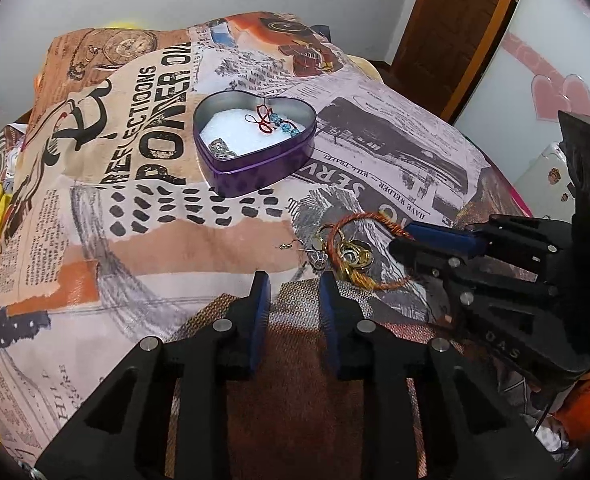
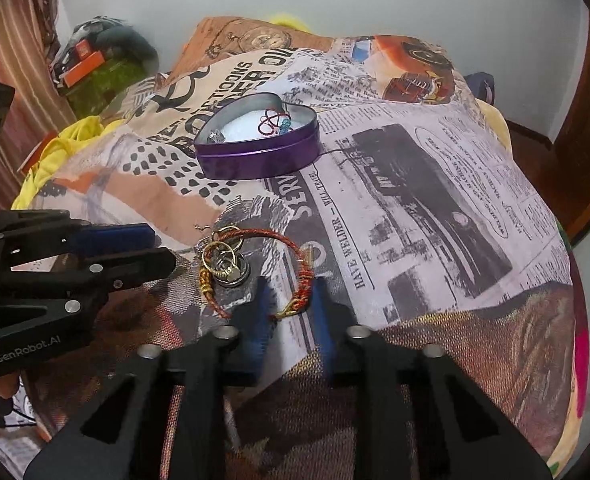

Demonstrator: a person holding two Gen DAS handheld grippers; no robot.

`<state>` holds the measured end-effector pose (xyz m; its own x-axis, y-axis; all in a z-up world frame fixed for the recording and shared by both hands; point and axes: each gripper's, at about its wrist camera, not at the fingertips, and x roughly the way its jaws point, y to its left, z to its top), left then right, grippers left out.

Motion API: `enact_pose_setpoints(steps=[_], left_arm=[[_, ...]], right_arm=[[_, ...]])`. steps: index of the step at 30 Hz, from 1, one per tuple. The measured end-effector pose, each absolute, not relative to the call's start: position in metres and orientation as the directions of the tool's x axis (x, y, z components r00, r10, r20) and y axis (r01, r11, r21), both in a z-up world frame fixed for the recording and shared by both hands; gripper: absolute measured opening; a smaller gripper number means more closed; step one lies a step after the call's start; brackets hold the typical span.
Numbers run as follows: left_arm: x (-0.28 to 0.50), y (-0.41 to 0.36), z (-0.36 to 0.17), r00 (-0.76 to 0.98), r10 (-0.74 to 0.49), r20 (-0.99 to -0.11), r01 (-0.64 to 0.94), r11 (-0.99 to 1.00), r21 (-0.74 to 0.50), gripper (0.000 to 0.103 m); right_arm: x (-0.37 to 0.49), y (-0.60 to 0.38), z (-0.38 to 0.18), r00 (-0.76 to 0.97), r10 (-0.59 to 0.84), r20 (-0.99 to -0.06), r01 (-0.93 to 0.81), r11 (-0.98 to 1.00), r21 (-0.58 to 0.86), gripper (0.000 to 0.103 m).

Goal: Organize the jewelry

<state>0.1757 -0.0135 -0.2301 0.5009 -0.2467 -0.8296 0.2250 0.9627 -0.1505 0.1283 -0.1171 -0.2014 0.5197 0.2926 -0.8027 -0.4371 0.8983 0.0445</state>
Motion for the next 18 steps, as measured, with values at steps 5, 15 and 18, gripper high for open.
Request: enact_pose_setpoints(steps=[5,15,18], left_arm=[[0.178,-0.017,-0.233,0.497,-0.255,-0.829,0.238,0.959,-0.152,0.023],[0.188,-0.028,-0.236,0.486,-0.253,-0.836,0.257,0.956,-0.14,0.016],[0.191,-0.031,-0.237,0.483,-0.257,-0.837,0.263,0.954,-0.141,0.015]], right_arm=[[0.131,-0.119,-0.2,0.525,0.304,-0.795,-0.439,0.897,0.054,0.006],[0.13,-0.129,-0.174,0.577,0.344,-0.741,-0.422,0.902,0.09,0.005],[0.131,-0.134,-0.169,0.593,0.339,-0.731,-0.405,0.91,0.093,0.004]])
